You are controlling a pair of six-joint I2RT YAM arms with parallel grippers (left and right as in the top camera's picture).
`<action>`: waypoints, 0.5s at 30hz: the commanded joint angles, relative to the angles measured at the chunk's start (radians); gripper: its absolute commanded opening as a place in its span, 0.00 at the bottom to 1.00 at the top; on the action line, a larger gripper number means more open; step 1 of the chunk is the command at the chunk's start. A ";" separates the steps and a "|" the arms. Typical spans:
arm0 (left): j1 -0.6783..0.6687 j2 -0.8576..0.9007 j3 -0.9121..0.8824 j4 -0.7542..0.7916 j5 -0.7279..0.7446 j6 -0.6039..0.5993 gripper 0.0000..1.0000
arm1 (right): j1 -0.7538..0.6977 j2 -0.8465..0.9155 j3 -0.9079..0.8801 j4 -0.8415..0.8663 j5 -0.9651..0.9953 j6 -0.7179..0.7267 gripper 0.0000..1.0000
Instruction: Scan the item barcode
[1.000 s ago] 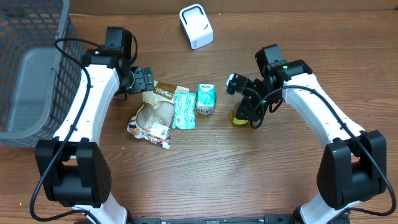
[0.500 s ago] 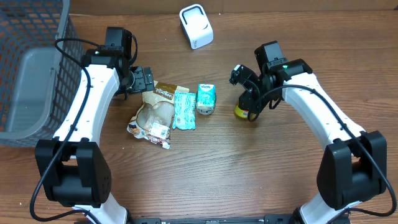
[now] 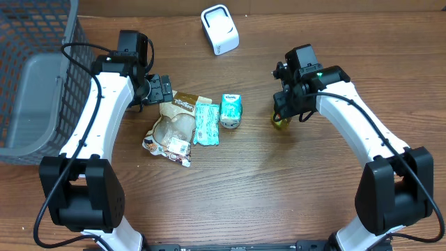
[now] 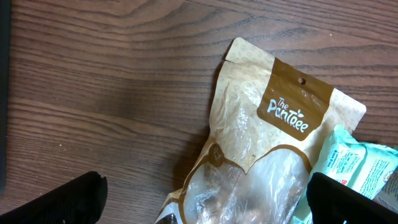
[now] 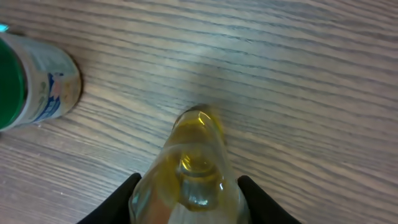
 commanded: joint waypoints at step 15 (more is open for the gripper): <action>0.000 -0.008 0.011 0.000 -0.006 -0.003 1.00 | -0.002 -0.003 0.214 -0.143 -0.050 0.058 1.00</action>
